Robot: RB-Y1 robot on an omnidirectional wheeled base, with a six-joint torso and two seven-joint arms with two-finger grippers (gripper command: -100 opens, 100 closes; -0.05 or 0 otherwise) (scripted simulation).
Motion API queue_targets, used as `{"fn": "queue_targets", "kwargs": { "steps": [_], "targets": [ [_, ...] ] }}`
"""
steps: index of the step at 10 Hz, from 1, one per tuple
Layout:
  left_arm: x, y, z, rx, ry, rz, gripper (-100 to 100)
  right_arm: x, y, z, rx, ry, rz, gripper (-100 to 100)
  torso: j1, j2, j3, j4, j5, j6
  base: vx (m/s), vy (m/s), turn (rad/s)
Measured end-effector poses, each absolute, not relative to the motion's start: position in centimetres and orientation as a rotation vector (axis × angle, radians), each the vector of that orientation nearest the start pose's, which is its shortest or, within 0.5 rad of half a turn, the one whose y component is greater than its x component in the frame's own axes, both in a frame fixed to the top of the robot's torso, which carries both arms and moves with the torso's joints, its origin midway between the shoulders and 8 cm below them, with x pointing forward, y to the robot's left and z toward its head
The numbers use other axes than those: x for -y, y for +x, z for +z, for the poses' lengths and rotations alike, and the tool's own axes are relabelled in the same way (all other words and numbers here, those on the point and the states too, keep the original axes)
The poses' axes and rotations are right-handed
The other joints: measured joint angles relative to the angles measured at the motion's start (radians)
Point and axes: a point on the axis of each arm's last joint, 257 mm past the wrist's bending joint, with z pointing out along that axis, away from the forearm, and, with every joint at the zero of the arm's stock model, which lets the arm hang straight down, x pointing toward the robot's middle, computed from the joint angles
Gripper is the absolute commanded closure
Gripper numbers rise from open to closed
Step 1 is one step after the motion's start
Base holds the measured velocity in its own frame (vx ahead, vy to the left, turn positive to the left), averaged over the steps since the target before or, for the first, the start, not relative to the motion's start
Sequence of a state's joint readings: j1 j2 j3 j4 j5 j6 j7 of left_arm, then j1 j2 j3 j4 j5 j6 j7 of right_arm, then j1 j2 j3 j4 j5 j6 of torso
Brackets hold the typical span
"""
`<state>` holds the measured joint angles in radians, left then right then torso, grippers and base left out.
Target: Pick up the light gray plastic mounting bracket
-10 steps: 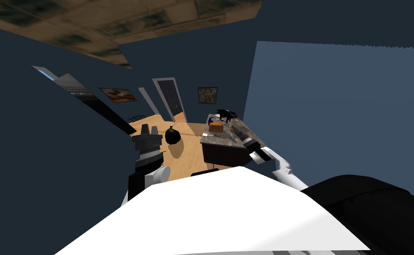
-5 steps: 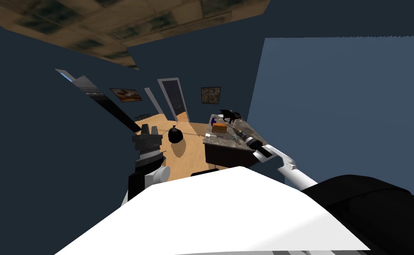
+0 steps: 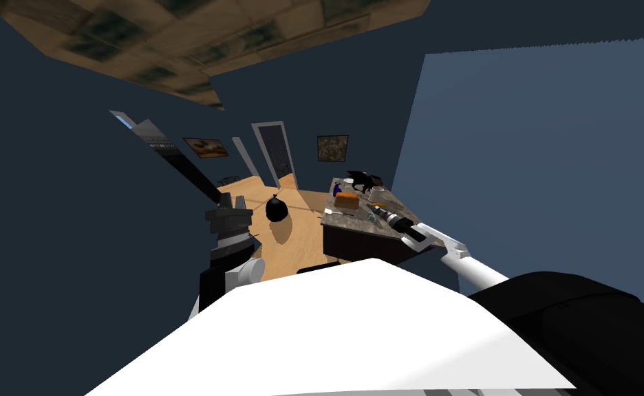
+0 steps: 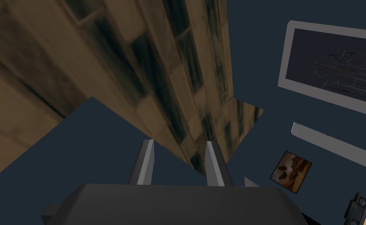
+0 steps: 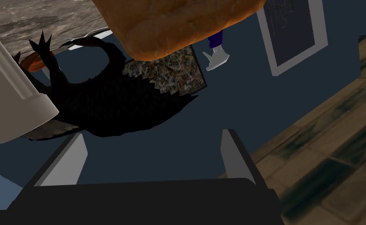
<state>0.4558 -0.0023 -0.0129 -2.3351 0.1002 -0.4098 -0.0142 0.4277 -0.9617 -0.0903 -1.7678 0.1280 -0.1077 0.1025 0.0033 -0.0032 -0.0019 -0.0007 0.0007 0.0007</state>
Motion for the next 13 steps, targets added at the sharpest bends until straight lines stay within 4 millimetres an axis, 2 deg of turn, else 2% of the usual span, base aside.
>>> {"fn": "queue_targets", "kwargs": {
  "steps": [5,7,10,13],
  "targets": [
    [-28.1,35.0,4.6,-0.552,-0.712,-1.388,0,54.0,41.2,-23.6,-1.912,0.28,0.055,-100,0.001,-0.001,-0.001,0.0,0.0,0.0,0.075,0.077,0.01],
    [-28.1,35.0,4.6,-0.552,-0.712,-1.388,0,56.6,39.4,-25.9,-1.978,0.275,-0.043,-100,0.002,-0.001,-0.001,0.0,0.0,0.0,0.087,0.075,-0.018],
    [-28.1,35.0,4.6,-0.552,-0.712,-1.388,0,59.9,37.5,-28.4,-2.062,0.262,-0.172,-100,0.002,0.0,0.0,0.0,0.0,0.0,0.075,0.09,-0.018],
    [-28.1,35.0,4.6,-0.552,-0.712,-1.388,0,62.8,34.6,-30.4,-2.141,0.246,-0.292,-100,0.002,0.0,0.0,0.0,0.001,0.0,0.064,0.068,-0.015]
  ]
}}
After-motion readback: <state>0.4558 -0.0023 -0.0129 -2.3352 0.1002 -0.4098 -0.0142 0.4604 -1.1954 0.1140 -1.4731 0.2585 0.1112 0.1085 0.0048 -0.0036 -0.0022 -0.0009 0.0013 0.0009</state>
